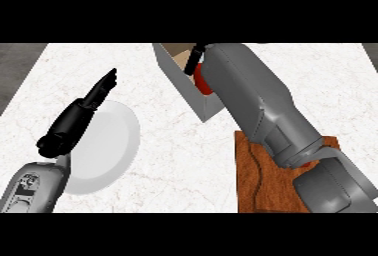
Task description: Pick the can from the cutting board and place it in the cardboard box
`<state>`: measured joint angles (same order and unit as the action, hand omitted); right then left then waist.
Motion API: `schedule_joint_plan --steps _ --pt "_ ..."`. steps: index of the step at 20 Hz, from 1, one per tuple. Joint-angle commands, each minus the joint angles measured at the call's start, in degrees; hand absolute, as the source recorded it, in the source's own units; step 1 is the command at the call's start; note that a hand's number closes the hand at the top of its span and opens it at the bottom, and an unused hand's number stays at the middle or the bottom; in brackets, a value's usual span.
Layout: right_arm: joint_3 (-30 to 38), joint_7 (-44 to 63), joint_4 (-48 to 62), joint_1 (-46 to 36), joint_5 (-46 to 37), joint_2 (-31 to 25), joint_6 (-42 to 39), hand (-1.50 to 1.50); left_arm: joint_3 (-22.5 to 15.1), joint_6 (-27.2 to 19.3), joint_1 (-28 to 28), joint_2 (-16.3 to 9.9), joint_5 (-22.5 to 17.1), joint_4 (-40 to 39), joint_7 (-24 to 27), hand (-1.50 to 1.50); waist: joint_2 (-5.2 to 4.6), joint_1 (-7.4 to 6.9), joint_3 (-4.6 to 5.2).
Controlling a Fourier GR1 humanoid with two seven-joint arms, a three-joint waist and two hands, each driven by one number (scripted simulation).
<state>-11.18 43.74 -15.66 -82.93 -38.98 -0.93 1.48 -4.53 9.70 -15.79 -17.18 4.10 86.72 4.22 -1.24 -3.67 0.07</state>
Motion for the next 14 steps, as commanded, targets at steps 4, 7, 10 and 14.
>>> schedule_joint_plan --steps 4,7,10,14 --pt "3.2 -14.9 0.2 3.3 2.8 -0.5 -0.6 -1.5 0.3 -0.3 2.2 0.4 0.5 1.1 1.0 0.0 0.21 0.91 -0.06" --pt "4.6 -18.1 -3.3 4.5 4.1 0.9 8.9 -1.5 1.3 0.7 0.5 -0.3 -0.6 1.4 -0.6 0.0 0.28 0.78 -0.08" --pt "12.3 -21.8 -10.2 2.2 9.8 -0.4 19.2 -1.5 0.5 0.5 2.2 -0.3 0.2 1.5 0.8 0.0 0.34 0.67 -0.29" --pt "21.9 -27.3 -15.6 6.1 18.0 0.2 29.9 -1.5 1.5 -0.4 1.2 0.1 0.2 0.4 -0.6 0.0 0.17 1.95 -0.33"
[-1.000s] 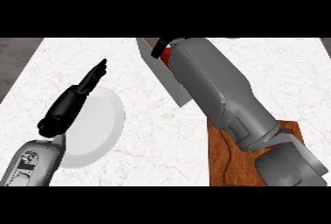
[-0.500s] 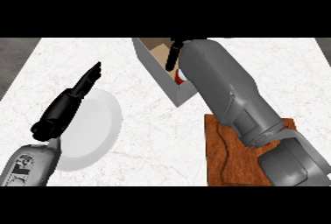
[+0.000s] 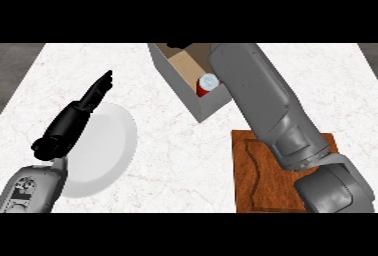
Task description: Pick the can from the cutting board and place it in the cardboard box
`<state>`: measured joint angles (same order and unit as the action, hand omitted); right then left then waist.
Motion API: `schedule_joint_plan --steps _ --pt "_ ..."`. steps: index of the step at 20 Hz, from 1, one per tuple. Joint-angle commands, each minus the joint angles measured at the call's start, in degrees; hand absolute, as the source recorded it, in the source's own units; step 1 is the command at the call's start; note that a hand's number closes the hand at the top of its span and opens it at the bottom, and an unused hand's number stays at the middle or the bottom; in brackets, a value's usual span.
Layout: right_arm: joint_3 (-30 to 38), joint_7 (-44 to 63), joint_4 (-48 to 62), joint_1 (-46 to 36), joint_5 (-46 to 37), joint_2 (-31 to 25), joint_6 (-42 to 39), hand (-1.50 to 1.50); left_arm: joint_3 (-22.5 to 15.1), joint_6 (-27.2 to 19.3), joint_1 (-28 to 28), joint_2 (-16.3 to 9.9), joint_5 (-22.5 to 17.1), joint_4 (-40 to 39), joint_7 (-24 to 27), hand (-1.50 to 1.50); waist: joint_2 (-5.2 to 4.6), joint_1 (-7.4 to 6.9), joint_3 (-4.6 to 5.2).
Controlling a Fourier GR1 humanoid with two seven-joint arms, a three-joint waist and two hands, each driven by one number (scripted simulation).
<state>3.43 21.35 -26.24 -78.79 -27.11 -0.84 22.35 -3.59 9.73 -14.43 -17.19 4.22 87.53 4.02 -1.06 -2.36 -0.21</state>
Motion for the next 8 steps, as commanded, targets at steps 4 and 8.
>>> schedule_joint_plan --steps 4,8 --pt "12.0 -10.2 -5.0 4.3 9.8 0.7 14.2 -1.5 0.7 -0.2 -1.2 0.0 0.3 -0.6 0.2 0.0 0.05 0.34 0.16" --pt "15.7 -21.0 -5.1 11.3 13.6 -2.0 12.6 -1.5 1.3 0.7 0.6 -0.6 -0.3 0.9 -0.6 0.0 0.38 0.61 0.16"
